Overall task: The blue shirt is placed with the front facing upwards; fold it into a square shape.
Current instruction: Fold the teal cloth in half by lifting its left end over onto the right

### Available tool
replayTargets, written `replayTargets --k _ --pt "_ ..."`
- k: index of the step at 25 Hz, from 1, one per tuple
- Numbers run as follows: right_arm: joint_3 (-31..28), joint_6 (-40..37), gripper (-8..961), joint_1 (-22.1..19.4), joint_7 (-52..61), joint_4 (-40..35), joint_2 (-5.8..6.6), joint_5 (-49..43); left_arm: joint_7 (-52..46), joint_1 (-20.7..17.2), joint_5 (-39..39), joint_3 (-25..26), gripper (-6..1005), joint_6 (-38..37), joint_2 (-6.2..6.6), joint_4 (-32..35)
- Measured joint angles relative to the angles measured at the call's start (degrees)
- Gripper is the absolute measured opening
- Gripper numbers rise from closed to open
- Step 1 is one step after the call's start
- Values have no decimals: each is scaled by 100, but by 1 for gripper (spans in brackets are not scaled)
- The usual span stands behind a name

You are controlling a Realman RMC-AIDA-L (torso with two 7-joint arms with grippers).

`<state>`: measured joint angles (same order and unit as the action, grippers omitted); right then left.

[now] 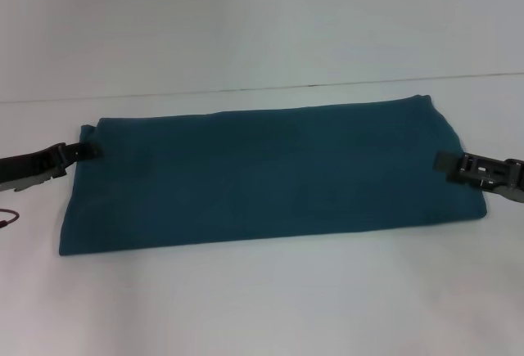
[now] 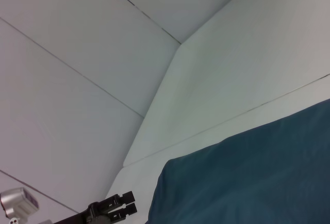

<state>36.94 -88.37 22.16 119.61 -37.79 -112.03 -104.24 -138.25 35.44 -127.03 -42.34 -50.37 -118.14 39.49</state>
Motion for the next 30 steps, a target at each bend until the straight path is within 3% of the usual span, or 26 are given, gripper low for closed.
replayTargets --k 9,16,30 --pt "-4 -4 885 -8 0 0 6 0 20 27 -62 -41 843 58 -16 -33" --pt "-3 1 885 -10 0 0 7 0 -87 -4 -82 -36 843 506 -132 -151" --pt "21 12 885 -10 1 0 7 0 -93 25 -142 -63 834 619 -123 -346"
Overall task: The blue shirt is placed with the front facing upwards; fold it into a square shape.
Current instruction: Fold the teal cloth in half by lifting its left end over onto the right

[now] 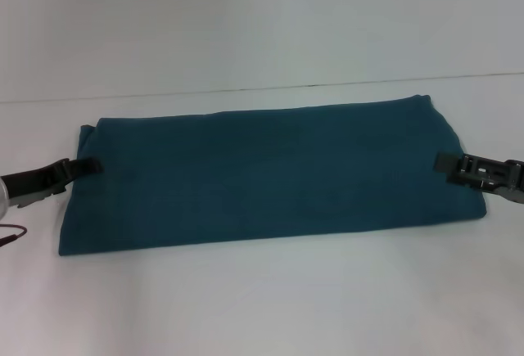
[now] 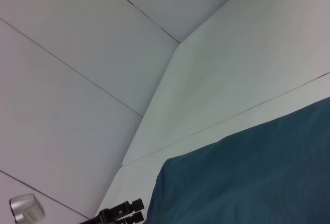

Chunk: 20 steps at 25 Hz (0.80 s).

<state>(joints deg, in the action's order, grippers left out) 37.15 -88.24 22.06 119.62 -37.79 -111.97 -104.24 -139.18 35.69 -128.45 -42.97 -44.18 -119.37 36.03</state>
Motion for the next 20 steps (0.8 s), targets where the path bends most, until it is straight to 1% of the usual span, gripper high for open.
replayTargets --k 5,20 --pt "-8 -15 885 -7 0 4 0 0 167 19 -148 -17 821 11 -8 -27" --pt "-6 -20 885 -9 0 9 0 0 197 26 -145 -51 783 62 -41 -71"
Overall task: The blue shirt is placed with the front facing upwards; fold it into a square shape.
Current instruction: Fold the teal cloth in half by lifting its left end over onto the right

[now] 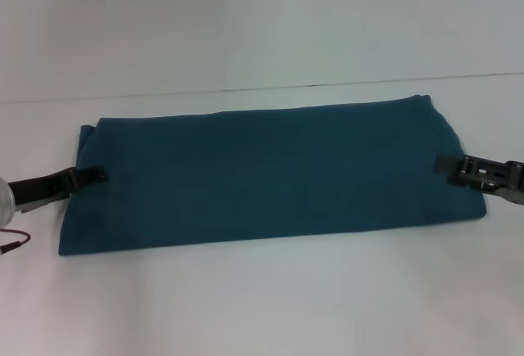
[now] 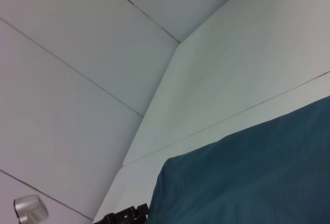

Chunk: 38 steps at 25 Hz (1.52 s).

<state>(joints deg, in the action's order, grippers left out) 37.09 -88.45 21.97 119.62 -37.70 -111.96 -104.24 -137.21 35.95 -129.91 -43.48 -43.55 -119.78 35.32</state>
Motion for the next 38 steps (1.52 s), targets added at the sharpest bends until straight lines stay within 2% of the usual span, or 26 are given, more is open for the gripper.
replayTargets --k 13,21,23,27,38 --pt "-4 18 885 0 0 44 0 0 1 75 48 -303 750 -77 -70 -26" --pt "-17 3 885 -6 0 44 5 0 -25 180 215 -278 730 -417 -120 27" --pt "-17 -5 885 -7 0 44 6 0 -84 204 255 -263 725 -442 -109 48" --pt "-18 -22 885 -20 0 44 8 0 -216 348 234 -288 715 -494 20 -153" --pt "-43 -24 885 -49 0 44 9 0 -177 371 245 -288 361 -520 40 -177"
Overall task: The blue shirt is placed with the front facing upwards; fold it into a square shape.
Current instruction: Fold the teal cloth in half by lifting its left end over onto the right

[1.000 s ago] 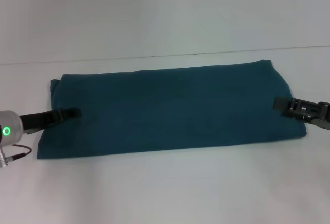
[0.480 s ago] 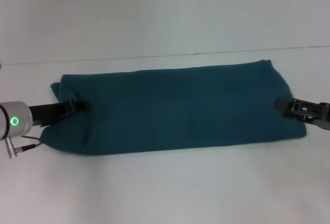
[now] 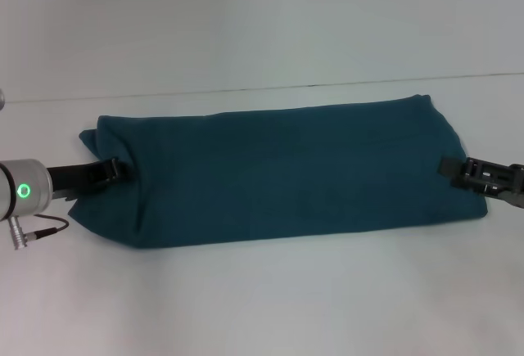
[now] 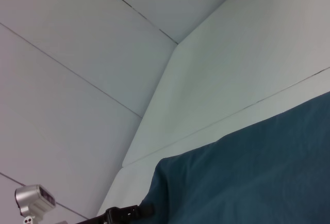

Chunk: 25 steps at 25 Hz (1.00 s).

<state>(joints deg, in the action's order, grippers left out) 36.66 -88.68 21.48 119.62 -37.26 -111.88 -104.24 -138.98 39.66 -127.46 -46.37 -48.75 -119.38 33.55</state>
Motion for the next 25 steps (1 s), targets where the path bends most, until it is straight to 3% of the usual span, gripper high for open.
replayTargets --k 8,14,25 --pt "-37 2 885 -8 0 0 0 0 300 -35 260 101 77 -301 11 90" --pt "-45 17 885 18 0 0 0 0 978 -76 698 842 68 -1034 116 -12" --pt "-45 40 885 17 36 9 0 0 954 -443 657 1769 66 -1039 201 -2"
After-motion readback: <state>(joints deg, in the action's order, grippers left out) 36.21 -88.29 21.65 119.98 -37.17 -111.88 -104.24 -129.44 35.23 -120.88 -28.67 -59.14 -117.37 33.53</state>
